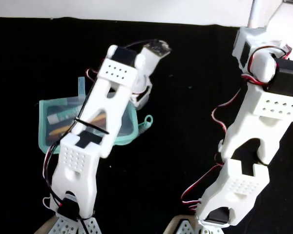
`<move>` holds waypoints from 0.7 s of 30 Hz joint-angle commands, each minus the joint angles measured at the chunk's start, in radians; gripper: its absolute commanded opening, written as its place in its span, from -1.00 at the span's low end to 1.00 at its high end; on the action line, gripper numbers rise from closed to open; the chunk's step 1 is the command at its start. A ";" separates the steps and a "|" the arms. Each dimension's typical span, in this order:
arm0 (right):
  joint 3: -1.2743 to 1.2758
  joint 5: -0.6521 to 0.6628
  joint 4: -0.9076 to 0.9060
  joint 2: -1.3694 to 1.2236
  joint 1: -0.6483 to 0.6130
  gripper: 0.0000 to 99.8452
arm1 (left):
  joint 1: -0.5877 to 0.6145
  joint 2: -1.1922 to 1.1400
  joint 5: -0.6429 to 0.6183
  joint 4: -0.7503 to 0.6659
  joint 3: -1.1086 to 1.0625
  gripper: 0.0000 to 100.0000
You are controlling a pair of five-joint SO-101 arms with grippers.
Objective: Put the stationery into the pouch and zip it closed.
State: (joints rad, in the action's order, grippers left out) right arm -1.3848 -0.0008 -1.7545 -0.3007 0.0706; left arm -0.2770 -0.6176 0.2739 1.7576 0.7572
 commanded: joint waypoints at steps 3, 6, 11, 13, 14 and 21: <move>0.002 0.002 -0.010 0.041 0.008 -0.99 | -0.033 0.036 0.008 0.000 -0.002 -0.71; 0.002 0.002 -0.010 0.041 0.008 -0.99 | -0.027 0.005 0.009 -0.057 -0.002 -0.71; 0.002 0.002 -0.010 0.038 0.005 -0.99 | -0.015 0.008 0.012 -0.196 0.022 -0.62; 0.002 0.005 -0.010 0.036 0.004 -0.99 | 0.001 -0.002 0.026 -0.281 0.056 -0.53; 0.002 0.006 -0.010 0.036 0.002 -0.99 | 0.010 -0.012 0.069 -0.318 0.076 -0.51; 0.002 0.008 -0.010 0.036 0.001 -0.99 | 0.093 -0.145 0.249 -0.304 0.209 -0.51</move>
State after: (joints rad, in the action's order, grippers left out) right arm -1.3848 -0.0008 -1.7545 -0.3007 0.0690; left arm -0.2263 -0.7449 0.4856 1.4553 0.8861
